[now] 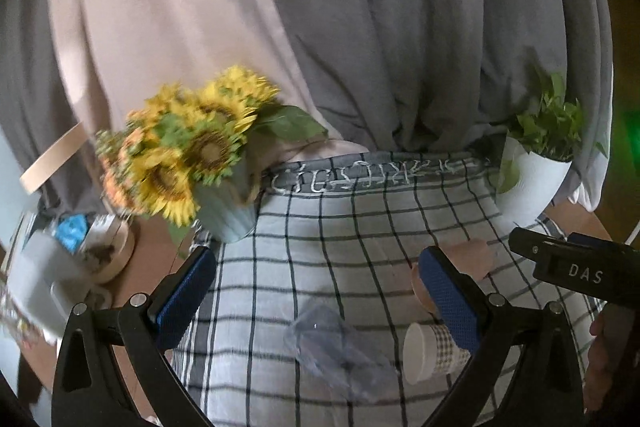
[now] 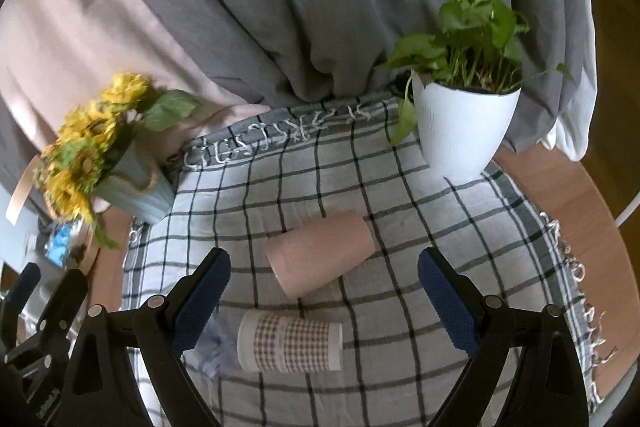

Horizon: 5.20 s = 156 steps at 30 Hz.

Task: Flip cup upside down
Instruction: 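Move the right gripper down toward the pink cup lying on its side, then close the right gripper around the pink cup's body, then lift the pink cup with the right gripper toward the left gripper, then close the left gripper on the pink cup while the right gripper releases it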

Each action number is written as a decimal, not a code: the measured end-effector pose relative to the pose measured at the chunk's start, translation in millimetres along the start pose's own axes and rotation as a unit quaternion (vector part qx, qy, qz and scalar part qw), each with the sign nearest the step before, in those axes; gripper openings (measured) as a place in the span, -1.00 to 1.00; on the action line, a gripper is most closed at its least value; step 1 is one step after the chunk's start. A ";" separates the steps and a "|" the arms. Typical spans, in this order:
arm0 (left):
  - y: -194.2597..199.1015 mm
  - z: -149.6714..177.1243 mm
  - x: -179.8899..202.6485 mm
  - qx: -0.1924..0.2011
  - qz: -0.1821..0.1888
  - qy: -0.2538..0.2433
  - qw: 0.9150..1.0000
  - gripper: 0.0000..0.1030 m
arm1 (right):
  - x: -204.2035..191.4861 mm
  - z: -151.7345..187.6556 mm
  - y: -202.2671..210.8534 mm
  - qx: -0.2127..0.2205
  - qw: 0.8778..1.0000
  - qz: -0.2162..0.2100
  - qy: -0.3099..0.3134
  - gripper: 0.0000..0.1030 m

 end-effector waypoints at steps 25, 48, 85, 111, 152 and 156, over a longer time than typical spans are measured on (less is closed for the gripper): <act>-145.7 -25.9 35.6 -0.122 0.134 -0.188 0.965 1.00 | 34.1 1.0 -144.5 -0.158 0.955 0.026 -0.249 0.73; -175.9 -5.7 31.8 -0.192 0.136 -0.119 0.965 1.00 | 33.9 4.0 -202.7 -0.251 0.952 0.043 -0.169 0.56; -31.1 22.9 2.4 -0.123 0.064 0.031 0.990 1.00 | 2.3 17.5 -19.7 -0.165 0.986 -0.011 -0.013 0.39; 15.4 179.6 -39.0 -0.235 -0.050 0.128 0.962 1.00 | -23.1 168.6 -77.8 -0.361 0.923 -0.029 0.132 0.40; -42.8 121.4 117.8 -0.361 0.145 -0.034 0.921 0.81 | 131.0 117.7 15.6 -0.183 0.970 0.057 -0.152 0.55; -54.9 125.3 124.6 -0.383 0.140 -0.040 0.912 0.74 | 139.6 112.8 12.3 -0.177 0.969 0.051 -0.165 0.55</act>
Point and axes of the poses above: each gripper's, at about its wrist camera, not at the fingertips, and y roughly against the way its jaws point, x to its right, z to its underside, the point moved 4 cm from there along -y, roughly the way its jaws point, and after that the axes turned 4 degrees about -z, right-handed, at the moved point
